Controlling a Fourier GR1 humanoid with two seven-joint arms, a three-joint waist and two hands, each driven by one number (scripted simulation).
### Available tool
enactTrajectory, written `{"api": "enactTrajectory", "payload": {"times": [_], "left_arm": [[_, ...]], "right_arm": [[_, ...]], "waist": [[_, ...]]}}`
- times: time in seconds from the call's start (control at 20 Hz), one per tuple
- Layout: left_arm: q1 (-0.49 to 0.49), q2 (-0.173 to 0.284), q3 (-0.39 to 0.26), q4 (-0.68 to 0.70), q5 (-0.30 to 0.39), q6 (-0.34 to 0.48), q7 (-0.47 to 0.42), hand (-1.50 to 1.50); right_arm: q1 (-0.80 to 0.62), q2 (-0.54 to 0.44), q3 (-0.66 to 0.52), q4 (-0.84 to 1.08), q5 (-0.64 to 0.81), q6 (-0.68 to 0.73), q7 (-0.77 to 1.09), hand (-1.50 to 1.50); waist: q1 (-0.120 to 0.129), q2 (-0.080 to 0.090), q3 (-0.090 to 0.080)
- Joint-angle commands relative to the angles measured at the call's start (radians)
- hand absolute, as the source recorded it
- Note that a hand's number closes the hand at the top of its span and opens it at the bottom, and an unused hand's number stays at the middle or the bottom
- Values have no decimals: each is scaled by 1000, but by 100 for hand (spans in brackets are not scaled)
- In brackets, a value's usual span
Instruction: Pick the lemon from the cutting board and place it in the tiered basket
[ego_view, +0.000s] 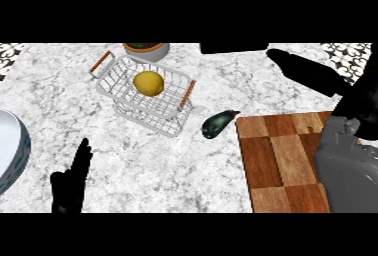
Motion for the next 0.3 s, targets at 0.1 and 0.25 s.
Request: {"api": "enactTrajectory", "payload": {"times": [0.1,0.25], "left_arm": [[44,-21,-15,8,-11,13,-20,0],[42,-13,-15,-13,-1,-4,-6,0]], "right_arm": [[290,-132,-73,-417,-157,186,88,-150],[455,-170,-108,-605,-270,214,76,-150]], "waist": [[-11,4,-2],[1,9,-2]]}}
